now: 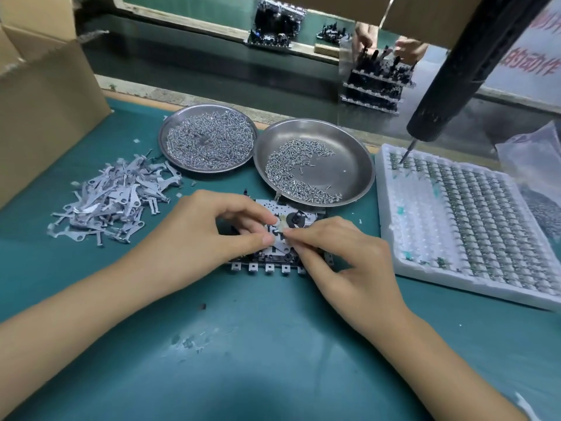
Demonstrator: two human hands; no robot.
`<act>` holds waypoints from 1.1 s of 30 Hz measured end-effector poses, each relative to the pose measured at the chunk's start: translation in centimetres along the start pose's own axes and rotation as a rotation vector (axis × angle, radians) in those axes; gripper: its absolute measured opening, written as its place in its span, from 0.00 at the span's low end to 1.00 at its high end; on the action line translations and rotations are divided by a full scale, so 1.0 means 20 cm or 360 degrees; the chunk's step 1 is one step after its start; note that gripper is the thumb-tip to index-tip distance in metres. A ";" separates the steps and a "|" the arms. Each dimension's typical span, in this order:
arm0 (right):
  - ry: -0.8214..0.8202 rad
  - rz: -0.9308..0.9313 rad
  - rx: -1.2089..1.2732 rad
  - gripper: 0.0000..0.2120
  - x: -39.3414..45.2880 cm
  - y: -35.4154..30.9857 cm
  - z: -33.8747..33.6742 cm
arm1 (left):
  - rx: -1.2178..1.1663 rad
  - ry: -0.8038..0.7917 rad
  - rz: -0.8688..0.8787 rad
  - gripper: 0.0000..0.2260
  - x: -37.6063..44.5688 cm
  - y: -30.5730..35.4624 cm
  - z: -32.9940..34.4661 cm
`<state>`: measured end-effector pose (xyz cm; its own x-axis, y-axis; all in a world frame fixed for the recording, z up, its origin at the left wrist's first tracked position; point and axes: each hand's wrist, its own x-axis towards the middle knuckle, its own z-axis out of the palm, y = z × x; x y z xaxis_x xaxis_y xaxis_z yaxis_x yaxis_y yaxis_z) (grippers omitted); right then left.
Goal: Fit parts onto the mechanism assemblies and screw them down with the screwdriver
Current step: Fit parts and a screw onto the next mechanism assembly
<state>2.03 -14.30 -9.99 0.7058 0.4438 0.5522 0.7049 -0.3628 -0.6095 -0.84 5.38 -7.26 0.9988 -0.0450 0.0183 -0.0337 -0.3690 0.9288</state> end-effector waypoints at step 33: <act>-0.0007 -0.0113 -0.0493 0.03 -0.05 -0.05 0.06 | 0.0078 -0.0064 0.0024 0.12 -0.01 0.03 0.02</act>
<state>0.58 -13.44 -10.52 0.6542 0.4803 0.5842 0.7407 -0.5628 -0.3669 -1.05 4.79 -6.80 0.9960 -0.0879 0.0166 -0.0516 -0.4127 0.9094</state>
